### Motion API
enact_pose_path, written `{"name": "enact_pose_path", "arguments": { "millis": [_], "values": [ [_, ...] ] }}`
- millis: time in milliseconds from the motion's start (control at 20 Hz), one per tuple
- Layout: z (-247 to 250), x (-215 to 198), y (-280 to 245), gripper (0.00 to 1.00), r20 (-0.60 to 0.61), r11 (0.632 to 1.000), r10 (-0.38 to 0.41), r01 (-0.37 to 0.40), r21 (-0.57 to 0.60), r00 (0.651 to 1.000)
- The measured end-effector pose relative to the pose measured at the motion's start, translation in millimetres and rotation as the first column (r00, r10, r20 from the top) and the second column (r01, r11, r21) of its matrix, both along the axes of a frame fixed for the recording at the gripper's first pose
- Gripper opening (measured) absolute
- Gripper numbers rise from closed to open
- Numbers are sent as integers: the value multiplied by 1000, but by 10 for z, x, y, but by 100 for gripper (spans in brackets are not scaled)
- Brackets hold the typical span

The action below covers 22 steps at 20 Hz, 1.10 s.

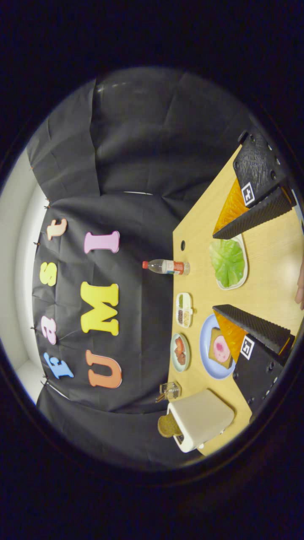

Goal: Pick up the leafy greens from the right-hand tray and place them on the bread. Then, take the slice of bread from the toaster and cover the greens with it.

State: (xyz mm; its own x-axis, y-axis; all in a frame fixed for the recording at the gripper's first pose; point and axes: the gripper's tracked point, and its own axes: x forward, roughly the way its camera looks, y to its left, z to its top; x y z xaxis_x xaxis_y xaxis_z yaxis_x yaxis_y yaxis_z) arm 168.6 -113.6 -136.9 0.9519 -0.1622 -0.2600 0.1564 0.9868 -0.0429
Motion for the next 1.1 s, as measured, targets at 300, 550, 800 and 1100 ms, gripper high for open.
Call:
{"name": "enact_pose_path", "arguments": {
  "millis": [300, 550, 800, 1100],
  "values": [
    [-667, 778, -303, 95, -181, 999, -1, 9, 47, 984],
    [-1010, 1032, -422, 95, -300, 997, -11, 35, 75, 954],
    [-1221, 1139, -474, 91, -382, 995, -6, 42, 87, 924],
    [-1354, 1120, -488, 74, -438, 986, -1, 72, 147, 899]
  ]
}}
